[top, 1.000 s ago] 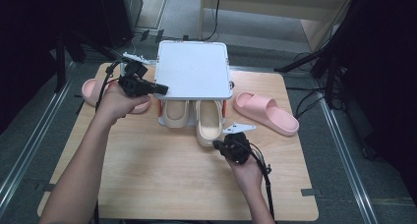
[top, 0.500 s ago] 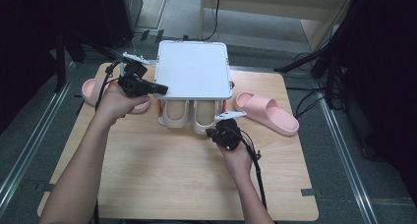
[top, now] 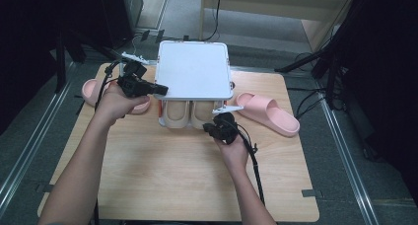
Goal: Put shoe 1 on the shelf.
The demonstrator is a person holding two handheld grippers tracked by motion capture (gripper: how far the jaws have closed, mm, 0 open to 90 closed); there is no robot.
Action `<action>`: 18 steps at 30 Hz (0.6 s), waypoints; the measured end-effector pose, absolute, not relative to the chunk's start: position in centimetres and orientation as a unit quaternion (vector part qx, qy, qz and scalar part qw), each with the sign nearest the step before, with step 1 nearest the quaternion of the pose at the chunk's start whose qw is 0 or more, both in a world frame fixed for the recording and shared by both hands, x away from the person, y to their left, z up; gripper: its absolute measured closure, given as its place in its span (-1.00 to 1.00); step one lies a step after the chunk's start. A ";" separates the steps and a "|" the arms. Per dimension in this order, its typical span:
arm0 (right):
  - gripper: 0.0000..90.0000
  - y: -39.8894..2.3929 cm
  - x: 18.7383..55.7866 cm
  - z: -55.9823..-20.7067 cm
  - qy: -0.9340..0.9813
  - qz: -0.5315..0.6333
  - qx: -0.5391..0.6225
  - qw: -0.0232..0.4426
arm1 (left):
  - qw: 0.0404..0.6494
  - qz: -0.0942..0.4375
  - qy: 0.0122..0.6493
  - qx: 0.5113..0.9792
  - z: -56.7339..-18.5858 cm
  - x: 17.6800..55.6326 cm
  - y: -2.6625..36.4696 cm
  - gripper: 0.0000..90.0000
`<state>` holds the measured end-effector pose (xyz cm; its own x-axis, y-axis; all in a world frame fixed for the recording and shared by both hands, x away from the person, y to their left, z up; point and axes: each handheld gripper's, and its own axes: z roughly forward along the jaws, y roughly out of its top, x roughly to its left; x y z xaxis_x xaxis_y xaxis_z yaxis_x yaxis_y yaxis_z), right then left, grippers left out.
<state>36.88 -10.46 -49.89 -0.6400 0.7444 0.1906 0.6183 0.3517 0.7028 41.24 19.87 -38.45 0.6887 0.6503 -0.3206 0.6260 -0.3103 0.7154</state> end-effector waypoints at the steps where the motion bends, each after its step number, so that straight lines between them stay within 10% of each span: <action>1: 0.91 -10.6 36.6 -49.8 0.817 0.392 0.415 0.079 | 0.434 0.015 0.394 0.810 -38.4 41.2 19.9 0.95; 18: 0.10 -15.0 31.6 -47.9 0.842 0.408 0.352 0.027 | 0.440 0.030 0.424 0.791 -37.0 40.3 22.3 0.02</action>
